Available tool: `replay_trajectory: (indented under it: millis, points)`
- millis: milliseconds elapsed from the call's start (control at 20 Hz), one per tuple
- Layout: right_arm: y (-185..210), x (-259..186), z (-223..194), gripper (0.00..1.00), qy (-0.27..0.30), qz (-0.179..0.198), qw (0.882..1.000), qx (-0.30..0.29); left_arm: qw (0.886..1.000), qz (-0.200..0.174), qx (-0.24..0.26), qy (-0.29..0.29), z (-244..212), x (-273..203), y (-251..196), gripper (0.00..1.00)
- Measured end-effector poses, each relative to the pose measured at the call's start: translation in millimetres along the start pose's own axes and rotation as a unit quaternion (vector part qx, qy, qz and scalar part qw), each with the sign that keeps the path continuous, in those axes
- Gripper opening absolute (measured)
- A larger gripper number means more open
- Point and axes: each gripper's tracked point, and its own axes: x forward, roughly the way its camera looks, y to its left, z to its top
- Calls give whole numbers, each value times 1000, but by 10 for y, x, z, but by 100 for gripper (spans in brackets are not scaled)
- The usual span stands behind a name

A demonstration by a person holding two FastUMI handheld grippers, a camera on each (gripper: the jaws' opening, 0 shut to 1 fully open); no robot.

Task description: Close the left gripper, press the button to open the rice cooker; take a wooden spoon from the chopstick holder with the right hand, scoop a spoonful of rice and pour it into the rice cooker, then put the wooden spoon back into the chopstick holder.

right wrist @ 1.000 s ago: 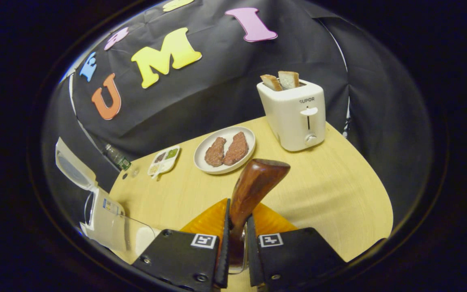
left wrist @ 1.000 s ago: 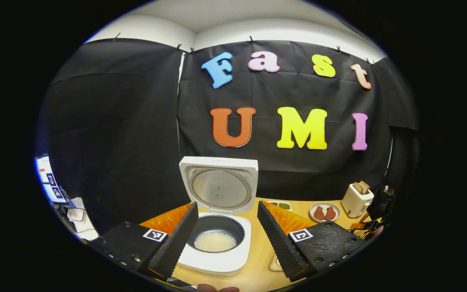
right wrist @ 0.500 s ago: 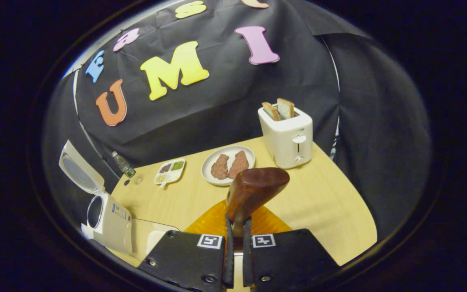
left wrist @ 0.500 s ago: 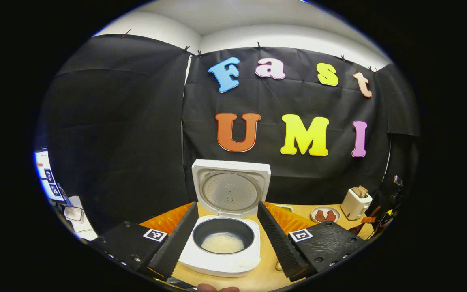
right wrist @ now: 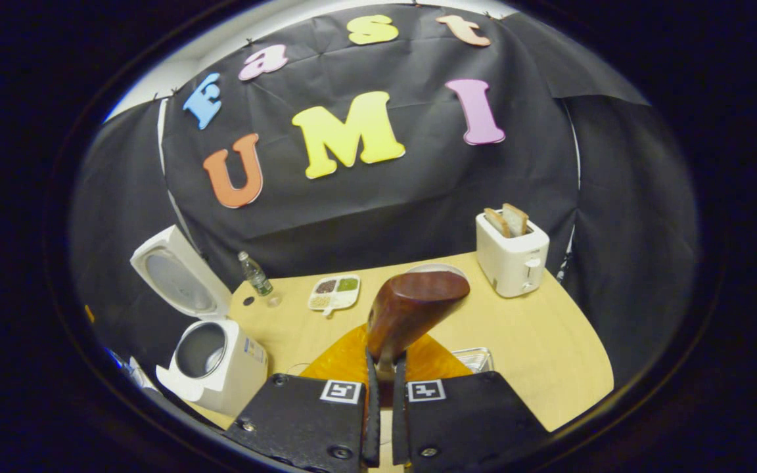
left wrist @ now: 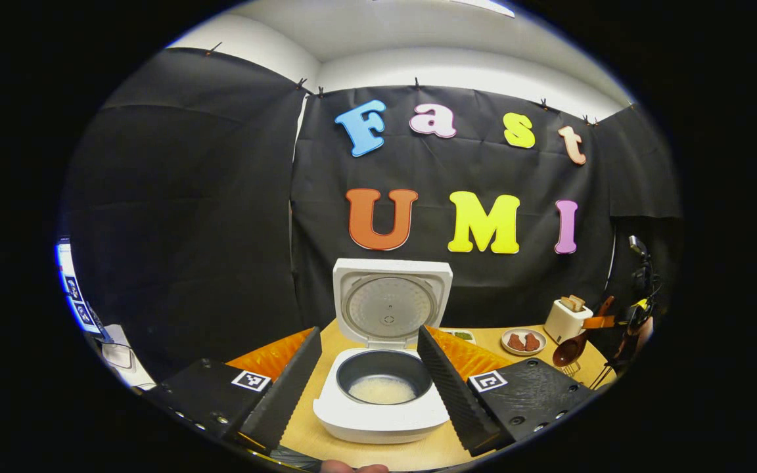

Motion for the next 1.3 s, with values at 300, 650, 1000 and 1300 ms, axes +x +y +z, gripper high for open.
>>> replay_trajectory:
  millis: [300, 650, 1000, 1300]
  points:
    - [101, 411, -701, 12, 47, -45, 996, -56, 999, 30, -28, 4, 2, -190, 284, 94]
    - [116, 662, -1021, 12, 44, -94, 987, -125, 996, 66, -36, 42, -139, -311, 495, 94]
    - [440, 797, -1263, 12, 43, -52, 989, -130, 994, 83, -33, 59, -147, -352, 541, 94]
    - [851, 817, -1405, 12, 83, 31, 996, 10, 994, 91, -30, 60, -111, -391, 512, 94]
